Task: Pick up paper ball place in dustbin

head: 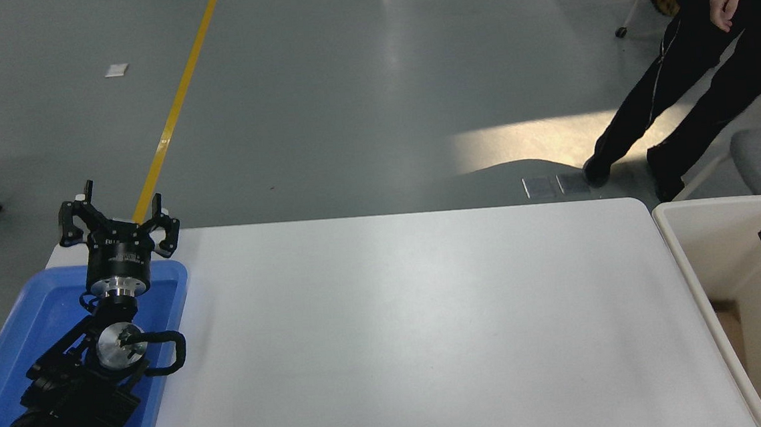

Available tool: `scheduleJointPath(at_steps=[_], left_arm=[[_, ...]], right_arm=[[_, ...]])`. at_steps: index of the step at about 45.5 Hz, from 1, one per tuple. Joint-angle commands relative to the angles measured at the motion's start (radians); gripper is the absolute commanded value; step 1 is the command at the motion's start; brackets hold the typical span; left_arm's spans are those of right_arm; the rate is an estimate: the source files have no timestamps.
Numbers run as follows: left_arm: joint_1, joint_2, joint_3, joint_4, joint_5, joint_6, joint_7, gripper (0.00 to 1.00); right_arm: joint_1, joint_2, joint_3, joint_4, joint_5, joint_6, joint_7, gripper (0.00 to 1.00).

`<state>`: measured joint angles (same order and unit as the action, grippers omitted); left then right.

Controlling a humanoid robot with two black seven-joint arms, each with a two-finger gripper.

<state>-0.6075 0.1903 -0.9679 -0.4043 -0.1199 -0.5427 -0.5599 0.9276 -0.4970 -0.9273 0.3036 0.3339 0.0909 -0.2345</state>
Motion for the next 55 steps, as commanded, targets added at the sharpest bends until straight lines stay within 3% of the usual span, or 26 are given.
scheduleJointPath(at_steps=[1, 14, 26, 36, 55], left_arm=[[0.0, 0.0, 0.0, 0.001, 0.0, 0.0, 0.0, 0.99], [0.0, 0.0, -0.002, -0.001, 0.0, 0.0, 0.0, 0.99], [0.0, 0.0, 0.0, -0.001, 0.0, 0.001, 0.0, 0.99], [0.0, 0.0, 0.0, 0.001, 0.0, 0.0, 0.0, 0.99], [0.0, 0.0, 0.0, -0.001, 0.0, 0.0, 0.0, 0.99]], right_arm=[[-0.24, 0.149, 0.172, -0.323, 0.021, -0.011, 0.0, 0.0], [-0.248, 0.225, 0.18, -0.328, 0.016, -0.062, 0.0, 0.0], [-0.248, 0.221, 0.176, -0.33, -0.009, -0.114, 0.0, 0.73], [-0.248, 0.218, 0.179, -0.331, -0.027, -0.14, 0.0, 0.99], [-0.248, 0.215, 0.183, -0.331, -0.027, -0.138, 0.0, 1.0]])
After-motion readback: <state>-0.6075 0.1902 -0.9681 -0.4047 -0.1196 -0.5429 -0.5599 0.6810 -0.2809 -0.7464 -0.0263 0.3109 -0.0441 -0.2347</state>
